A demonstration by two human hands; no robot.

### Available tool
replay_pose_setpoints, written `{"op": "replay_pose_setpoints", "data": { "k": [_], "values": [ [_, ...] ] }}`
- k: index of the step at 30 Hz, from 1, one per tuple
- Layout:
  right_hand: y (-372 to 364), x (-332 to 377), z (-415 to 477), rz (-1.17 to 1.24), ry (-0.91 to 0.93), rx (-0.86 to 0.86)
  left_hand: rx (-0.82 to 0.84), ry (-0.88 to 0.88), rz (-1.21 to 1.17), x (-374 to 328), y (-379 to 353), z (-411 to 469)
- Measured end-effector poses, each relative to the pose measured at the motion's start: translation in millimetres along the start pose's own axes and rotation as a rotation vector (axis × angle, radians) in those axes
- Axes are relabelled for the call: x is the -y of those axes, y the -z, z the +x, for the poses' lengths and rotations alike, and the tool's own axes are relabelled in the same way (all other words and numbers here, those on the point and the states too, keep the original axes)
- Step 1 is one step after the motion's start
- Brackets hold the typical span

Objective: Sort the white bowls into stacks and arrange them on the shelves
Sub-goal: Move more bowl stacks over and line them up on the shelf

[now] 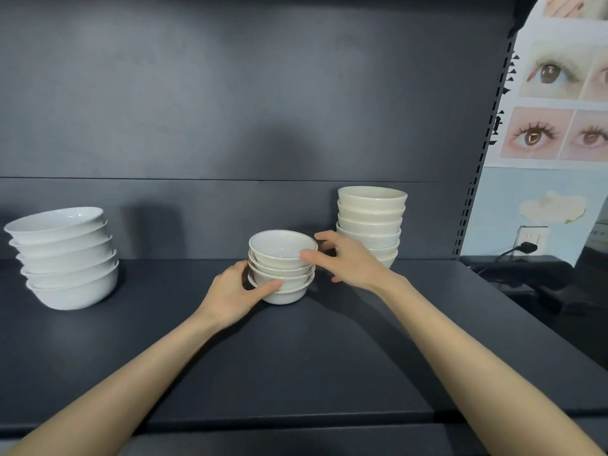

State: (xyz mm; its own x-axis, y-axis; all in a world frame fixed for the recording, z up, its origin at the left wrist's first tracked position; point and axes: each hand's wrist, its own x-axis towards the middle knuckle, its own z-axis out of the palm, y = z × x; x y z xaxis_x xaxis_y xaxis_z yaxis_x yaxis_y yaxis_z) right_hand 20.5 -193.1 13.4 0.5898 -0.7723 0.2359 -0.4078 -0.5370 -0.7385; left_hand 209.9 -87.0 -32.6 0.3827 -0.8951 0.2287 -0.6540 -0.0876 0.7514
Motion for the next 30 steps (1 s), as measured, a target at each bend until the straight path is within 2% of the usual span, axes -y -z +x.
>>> {"op": "replay_pose_setpoints", "data": {
  "k": [3, 6, 14, 18, 23, 30],
  "values": [
    [16.3, -11.3, -10.3, -0.057, 0.020, -0.064, -0.131, 0.027, 0.121, -5.2, -2.2, -14.7],
    [37.1, -20.3, -24.5, -0.087, 0.000, -0.086, -0.178, -0.027, 0.122, -20.5, -12.7, -28.7],
    [97.4, -45.8, -39.2, -0.213, 0.020, -0.216, 0.025, -0.126, -0.148, -79.9, -83.9, -20.3],
    [118.3, -59.6, -30.8, -0.152, 0.016, -0.223, 0.125, -0.060, -0.217, -89.8, -115.0, 7.3],
    [121.4, -76.1, -12.2, -0.014, 0.012, -0.167, 0.146, 0.006, -0.317, -83.6, -146.3, 42.8],
    [120.0, -87.6, 29.0, 0.240, 0.020, -0.115, 0.062, 0.017, -0.406, -78.2, -168.1, 84.1]
  ]
}}
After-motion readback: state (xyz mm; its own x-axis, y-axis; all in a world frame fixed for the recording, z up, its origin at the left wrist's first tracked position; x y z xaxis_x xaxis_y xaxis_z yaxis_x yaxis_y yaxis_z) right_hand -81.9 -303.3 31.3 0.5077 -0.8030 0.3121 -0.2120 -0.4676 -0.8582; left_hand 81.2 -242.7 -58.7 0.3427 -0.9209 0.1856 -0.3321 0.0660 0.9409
